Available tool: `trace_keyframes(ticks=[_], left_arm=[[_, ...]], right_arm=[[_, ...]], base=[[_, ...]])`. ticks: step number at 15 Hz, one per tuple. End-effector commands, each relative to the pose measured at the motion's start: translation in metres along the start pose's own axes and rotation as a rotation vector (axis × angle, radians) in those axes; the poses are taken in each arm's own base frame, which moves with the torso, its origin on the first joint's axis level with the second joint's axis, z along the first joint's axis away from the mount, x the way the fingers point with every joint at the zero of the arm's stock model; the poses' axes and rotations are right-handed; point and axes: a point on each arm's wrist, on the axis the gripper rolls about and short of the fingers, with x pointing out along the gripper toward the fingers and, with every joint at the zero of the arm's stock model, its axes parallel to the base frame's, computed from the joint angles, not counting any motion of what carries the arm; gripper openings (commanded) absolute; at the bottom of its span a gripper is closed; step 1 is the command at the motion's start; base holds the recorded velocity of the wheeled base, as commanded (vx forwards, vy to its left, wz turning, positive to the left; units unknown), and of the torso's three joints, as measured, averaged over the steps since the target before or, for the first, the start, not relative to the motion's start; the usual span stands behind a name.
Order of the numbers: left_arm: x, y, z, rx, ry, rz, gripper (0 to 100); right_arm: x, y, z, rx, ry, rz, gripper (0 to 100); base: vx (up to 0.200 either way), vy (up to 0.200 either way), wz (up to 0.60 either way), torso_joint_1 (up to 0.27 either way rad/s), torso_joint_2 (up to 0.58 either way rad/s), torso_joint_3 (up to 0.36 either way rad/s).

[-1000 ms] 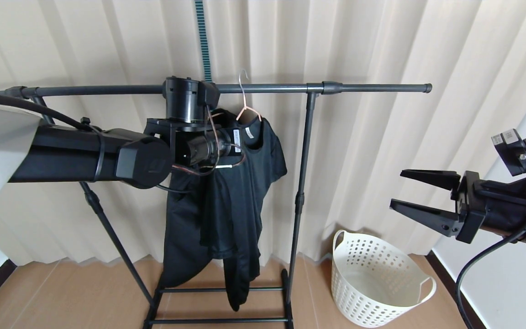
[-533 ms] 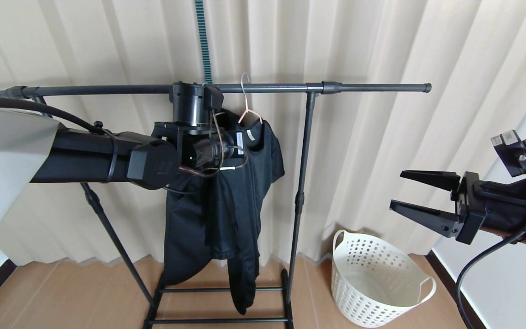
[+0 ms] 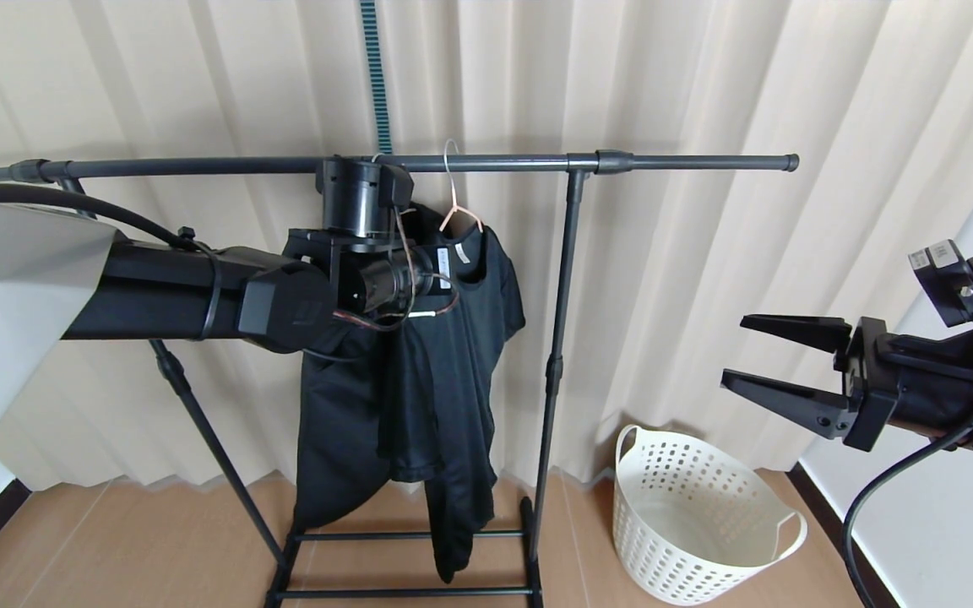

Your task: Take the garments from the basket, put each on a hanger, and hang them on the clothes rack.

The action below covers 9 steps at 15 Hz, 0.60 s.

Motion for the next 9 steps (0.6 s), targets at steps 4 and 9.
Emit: trace_keyframes(ticks=[4, 9], left_arm=[[-0.0011, -0.0007, 0.0016, 0.0, -0.005, -0.002, 0], [-0.0011, -0.0007, 0.0016, 0.0, -0.005, -0.002, 0]], right_arm=[[0.0, -0.0002, 0.0005, -0.002, -0.001, 0.0, 100], [0.0004, -0.0001, -0.0003, 0.0, 0.001, 0.001, 100]], base=[[0.0, 0.0, 0.0, 0.0, 0.0, 0.0], [0.0, 0.0, 0.0, 0.0, 0.0, 0.0]])
